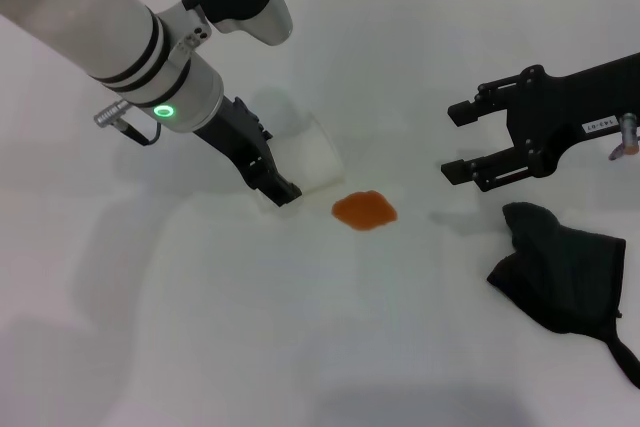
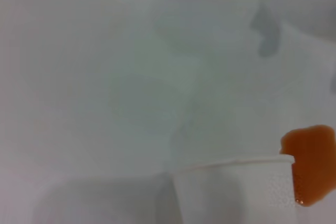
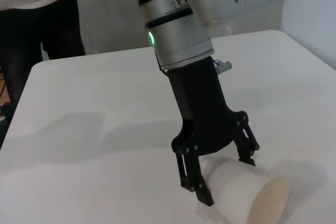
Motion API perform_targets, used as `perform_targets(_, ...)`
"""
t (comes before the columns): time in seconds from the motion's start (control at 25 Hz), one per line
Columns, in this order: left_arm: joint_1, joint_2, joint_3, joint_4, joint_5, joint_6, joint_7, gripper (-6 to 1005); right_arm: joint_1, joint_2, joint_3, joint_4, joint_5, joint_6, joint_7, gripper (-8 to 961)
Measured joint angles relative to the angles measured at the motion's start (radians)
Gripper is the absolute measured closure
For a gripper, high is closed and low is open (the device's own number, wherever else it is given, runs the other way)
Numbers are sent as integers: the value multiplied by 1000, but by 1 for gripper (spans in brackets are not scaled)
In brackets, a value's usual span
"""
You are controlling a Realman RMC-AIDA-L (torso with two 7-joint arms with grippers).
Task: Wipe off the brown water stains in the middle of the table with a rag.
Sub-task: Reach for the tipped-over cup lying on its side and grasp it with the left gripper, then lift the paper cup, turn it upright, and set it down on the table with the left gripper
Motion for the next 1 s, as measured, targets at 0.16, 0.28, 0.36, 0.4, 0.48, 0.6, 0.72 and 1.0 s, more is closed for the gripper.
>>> perform_targets(0.16,6,0,0,1,-8,-7,8,187,0,0,0,1,-1,1,0,214)
perform_targets(0.28,15,-1,0,8,-19,-8,16,262,0,0,1,1,0,1,0,214)
perform_targets(0.36,26,-2,0,17,-48,-8,29,280,0,0,1,1,1,2,0,214)
perform_targets(0.4,37,-2,0,29,-68,-8,37,289,0,0,2,1,2,2,0,214)
perform_targets(0.48,78,-1,0,81,-121,-7,53,307,0,0,3,1,2,2,0,214)
perform_targets(0.6,165,1,-1,190,-186,-7,70,324,0,-1,5,1,3,2,1,214)
perform_targets(0.72,279,1,-6,319,-283,-13,116,337,0,-1,8,-6,3,1,6,214)
perform_targets(1.0,463,4,-99,255,-674,-43,514,370,-3,-3,9,-9,6,-2,9,214)
